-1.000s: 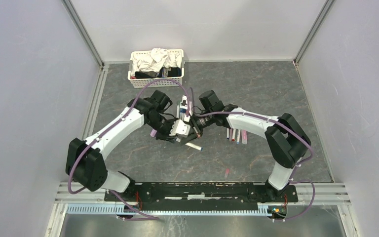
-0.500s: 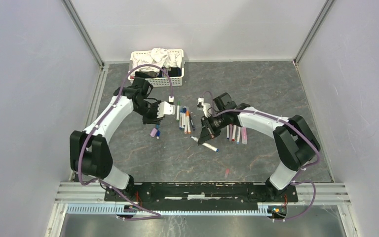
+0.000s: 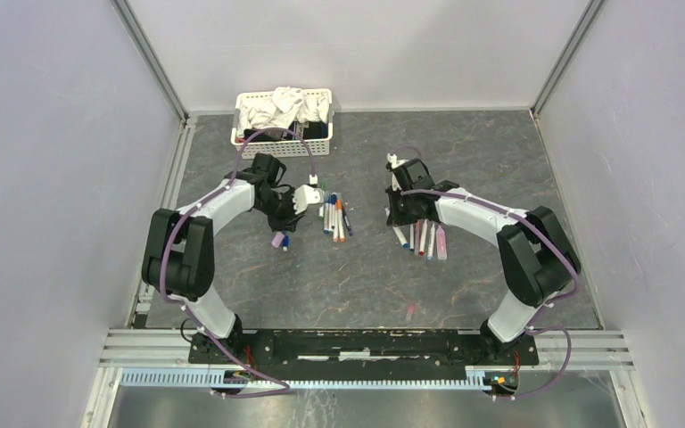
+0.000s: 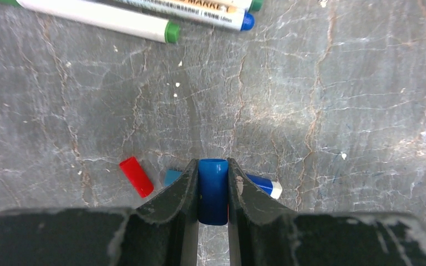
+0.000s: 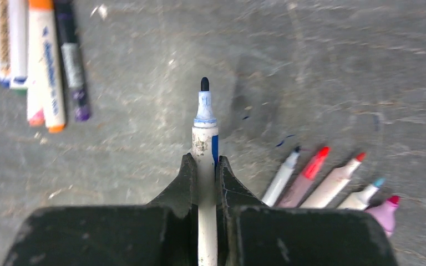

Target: Open the pen caps

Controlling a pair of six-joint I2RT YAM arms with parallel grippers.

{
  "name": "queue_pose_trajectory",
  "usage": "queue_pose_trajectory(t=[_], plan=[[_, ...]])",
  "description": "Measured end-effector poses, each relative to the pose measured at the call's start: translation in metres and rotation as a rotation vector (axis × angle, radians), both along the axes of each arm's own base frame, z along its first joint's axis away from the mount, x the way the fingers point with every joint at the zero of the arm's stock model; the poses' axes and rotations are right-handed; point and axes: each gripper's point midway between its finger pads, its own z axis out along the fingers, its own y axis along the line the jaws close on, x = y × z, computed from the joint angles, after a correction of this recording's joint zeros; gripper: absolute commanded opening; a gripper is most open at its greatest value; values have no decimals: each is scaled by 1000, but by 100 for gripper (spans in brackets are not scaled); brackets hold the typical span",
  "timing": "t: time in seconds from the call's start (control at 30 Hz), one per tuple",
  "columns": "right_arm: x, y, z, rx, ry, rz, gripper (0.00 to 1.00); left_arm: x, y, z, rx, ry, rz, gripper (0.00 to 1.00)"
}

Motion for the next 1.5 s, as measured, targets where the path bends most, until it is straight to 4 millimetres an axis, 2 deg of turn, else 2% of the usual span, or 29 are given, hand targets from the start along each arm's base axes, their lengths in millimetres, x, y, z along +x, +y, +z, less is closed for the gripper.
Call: queue_pose_trajectory(t=[0.2,0.37,0.5,0.67,0.73,0.8,0.87,0.9,0.93,1.0,1.1,1.2,1.3,1.37,1.5], plan=[[22,-16,-9,-95,-77,-125,0,-1,8,-21,43,15,39,23],[23,-22,-28,-178,-77,-158,0,2,8,-25,44,10,41,26],[25,-26,-29,-204,-93,-179,0,3,8,-27,45,12,42,32],[30,-34,-23,-211,-112,-207,0,3,8,-27,43,13,43,52],[35,-40,-13,-202,-135,-229,0,3,7,-27,43,14,43,56],[36,-49,-2,-190,-161,-256,0,2,7,-27,43,17,46,69],[35,-66,9,-183,-188,-297,0,1,7,-27,42,27,54,73],[34,-74,12,-186,-197,-317,0,0,7,-26,41,35,60,96],[32,-81,13,-189,-203,-333,0,0,7,-24,41,42,67,99],[28,-96,13,-208,-207,-365,0,3,5,-16,32,49,82,100],[22,-106,4,-238,-191,-379,0,15,-2,4,0,31,105,100],[17,-108,-2,-248,-177,-376,5,25,-7,26,-30,1,124,100],[15,-108,-5,-252,-171,-374,18,32,-12,54,-63,-25,150,100],[15,-108,-6,-253,-169,-374,24,34,-14,68,-80,-34,165,100],[15,-109,-9,-260,-161,-371,29,35,-15,87,-97,-41,187,100]])
